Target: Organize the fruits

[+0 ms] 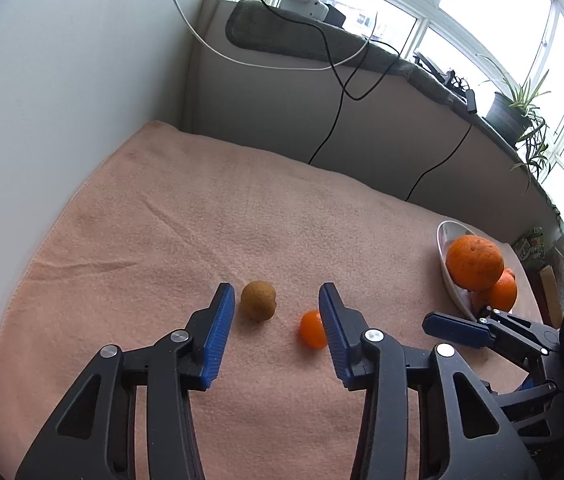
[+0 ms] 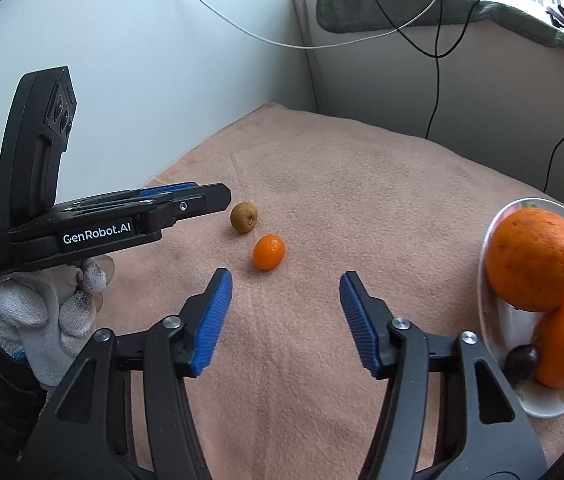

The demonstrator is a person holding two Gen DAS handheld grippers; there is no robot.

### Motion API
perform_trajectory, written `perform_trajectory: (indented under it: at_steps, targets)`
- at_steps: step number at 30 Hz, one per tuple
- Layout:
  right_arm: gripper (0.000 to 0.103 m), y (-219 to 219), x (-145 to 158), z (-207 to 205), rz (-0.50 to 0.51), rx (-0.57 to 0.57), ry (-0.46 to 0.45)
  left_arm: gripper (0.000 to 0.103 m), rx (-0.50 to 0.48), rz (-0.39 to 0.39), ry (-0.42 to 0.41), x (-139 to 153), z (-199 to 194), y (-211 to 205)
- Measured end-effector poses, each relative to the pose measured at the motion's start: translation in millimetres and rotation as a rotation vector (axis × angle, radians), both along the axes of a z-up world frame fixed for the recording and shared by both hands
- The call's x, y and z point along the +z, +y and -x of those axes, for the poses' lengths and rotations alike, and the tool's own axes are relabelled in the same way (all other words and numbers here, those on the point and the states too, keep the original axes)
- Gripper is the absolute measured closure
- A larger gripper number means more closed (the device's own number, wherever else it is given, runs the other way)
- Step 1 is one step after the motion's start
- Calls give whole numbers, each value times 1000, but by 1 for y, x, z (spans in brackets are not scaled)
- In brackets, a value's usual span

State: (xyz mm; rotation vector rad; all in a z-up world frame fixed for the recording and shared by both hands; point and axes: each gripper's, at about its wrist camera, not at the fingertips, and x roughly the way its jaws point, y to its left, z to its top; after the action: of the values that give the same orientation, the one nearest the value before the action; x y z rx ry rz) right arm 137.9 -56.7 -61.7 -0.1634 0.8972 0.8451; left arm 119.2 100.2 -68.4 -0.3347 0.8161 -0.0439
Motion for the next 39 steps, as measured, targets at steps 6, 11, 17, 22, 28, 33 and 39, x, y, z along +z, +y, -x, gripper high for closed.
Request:
perform_trajectory:
  at_steps: [6, 11, 17, 22, 28, 33, 39]
  targets:
    - [58, 24, -15, -7, 32, 31, 21, 68, -23, -2, 34, -13, -8, 1]
    - [59, 37, -25, -15, 42, 31, 34, 69, -29, 13, 55, -21, -16, 5]
    - [61, 50, -34, -21, 61, 38, 35, 73, -39, -1, 67, -25, -23, 4]
    - [61, 57, -40, -24, 73, 32, 42, 74, -51, 2, 74, -27, -27, 2]
    - [74, 61, -44, -26, 76, 24, 59, 80, -56, 15, 82, -29, -29, 1]
    - [77, 63, -45, -27, 74, 19, 60, 81, -53, 9, 73, -26, -25, 1]
    - [78, 56, -38, -25, 52, 5, 50, 81, -62, 7, 45, -16, -19, -3]
